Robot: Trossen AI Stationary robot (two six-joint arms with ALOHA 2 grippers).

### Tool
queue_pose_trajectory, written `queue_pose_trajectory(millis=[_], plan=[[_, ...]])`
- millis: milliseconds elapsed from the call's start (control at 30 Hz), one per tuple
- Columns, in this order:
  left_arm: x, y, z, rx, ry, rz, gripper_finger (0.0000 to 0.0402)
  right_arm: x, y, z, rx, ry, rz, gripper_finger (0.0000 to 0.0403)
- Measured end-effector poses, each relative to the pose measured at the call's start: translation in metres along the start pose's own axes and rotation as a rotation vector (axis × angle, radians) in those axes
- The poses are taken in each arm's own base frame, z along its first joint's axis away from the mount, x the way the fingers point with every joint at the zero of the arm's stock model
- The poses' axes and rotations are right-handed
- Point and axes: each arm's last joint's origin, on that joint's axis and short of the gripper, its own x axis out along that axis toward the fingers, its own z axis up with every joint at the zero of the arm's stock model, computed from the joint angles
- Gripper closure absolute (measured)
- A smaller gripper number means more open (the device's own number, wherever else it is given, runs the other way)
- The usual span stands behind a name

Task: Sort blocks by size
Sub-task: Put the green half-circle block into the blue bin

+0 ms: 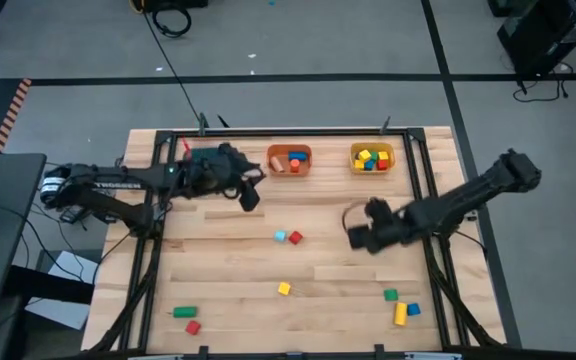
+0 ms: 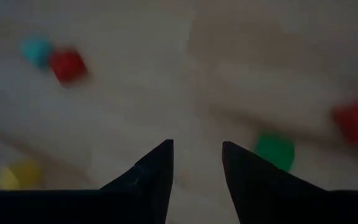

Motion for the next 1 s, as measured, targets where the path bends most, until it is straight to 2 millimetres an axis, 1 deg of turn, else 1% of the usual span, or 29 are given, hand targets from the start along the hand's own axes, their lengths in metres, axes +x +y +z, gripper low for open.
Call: queue_pose_trajectory(millis=[100,167,267,367,467,567,700,867,1000], plan=[[-0.009,-0.019,-0.004,-0.022,-0.012,-0.021,0.0239,0.002,-0.002,-0.028,-0.03,0.062,-0.032,0.0256],[-0.016,-0.033,-0.007,-0.042,-0.017,-0.049,0.0239,0.0,-0.002,-0.046,-0.053,0.097,-0.043,0.0258],[-0.029,-0.052,-0.012,-0.075,-0.036,-0.064,0.0239,-0.01,-0.001,-0.07,-0.091,0.121,-0.048,0.0263],[-0.043,-0.069,-0.018,-0.076,-0.057,-0.071,0.0239,-0.02,-0.002,-0.087,-0.152,0.113,-0.096,0.0267],[-0.054,-0.082,-0.024,-0.058,-0.056,-0.112,0.0239,-0.028,-0.006,-0.098,-0.267,0.093,-0.151,0.0268],[-0.061,-0.09,-0.029,-0.018,-0.045,-0.151,0.0239,-0.025,-0.009,-0.108,-0.37,0.091,-0.167,0.0266],[-0.069,-0.097,-0.033,0.017,-0.034,-0.209,0.0239,-0.018,-0.01,-0.115,-0.503,0.099,-0.19,0.0266],[-0.072,-0.101,-0.035,0.024,-0.013,-0.269,0.0239,-0.006,-0.004,-0.126,-0.715,0.185,-0.169,0.0262],[-0.073,-0.102,-0.035,-0.006,-0.008,-0.288,0.0239,0.004,0.0,-0.135,-0.86,0.348,-0.166,0.0245]])
